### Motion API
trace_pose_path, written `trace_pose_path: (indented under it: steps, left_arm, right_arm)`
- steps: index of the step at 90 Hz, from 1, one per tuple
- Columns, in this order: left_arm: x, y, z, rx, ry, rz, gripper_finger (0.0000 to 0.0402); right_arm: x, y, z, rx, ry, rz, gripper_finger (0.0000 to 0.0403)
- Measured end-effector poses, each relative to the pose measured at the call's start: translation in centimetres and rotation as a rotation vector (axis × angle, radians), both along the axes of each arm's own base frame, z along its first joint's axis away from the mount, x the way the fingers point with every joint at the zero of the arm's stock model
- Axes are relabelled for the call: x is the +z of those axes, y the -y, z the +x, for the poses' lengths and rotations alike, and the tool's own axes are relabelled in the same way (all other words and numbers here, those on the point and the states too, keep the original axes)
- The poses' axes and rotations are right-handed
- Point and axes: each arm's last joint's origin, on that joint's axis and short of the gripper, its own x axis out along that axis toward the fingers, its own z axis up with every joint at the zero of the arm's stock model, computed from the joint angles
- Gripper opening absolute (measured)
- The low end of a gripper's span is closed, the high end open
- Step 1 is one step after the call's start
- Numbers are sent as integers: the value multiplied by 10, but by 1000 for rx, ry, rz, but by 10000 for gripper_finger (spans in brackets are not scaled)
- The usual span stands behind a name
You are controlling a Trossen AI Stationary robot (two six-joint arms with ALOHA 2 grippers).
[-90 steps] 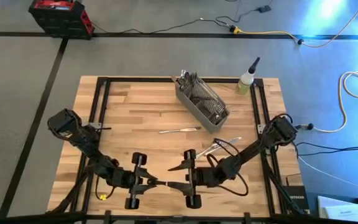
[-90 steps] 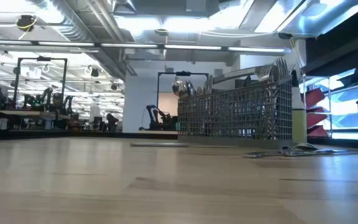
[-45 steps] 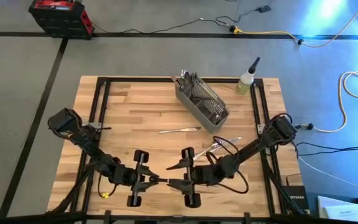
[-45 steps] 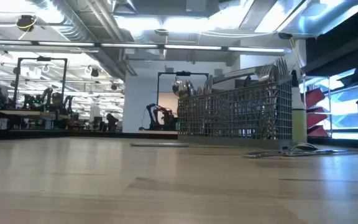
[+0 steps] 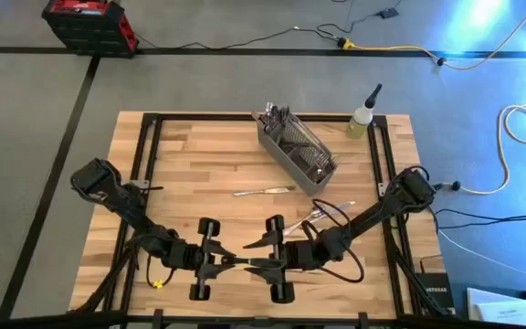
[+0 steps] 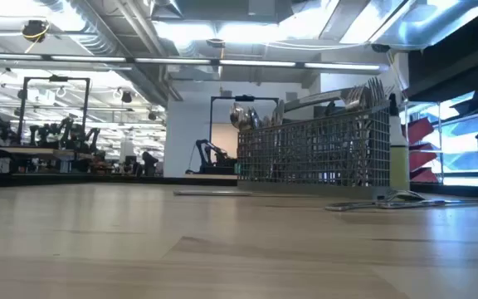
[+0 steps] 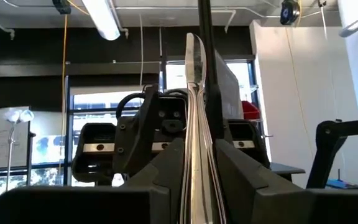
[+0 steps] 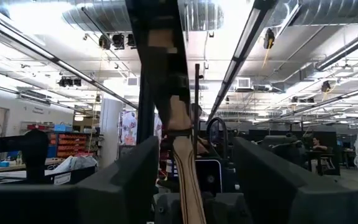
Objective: Sort silverware
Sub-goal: Put the silver knife into the gray silverware organizer
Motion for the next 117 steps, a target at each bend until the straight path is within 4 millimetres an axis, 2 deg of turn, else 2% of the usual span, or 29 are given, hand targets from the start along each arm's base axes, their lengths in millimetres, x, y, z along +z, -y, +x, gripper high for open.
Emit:
trace_pose_path:
  steps: [31, 48, 117]
  left_arm:
    - [0, -3, 2, 21, 3, 13, 62]
    - [0, -5, 4, 25, 1, 0, 62]
    - [0, -5, 4, 16, -4, -2, 63]
  right_arm:
    - [0, 2, 1, 73, -14, 120, 71]
    - [0, 5, 3, 63, -19, 118, 26]
    - [-2, 4, 4, 41, -40, 56, 13]
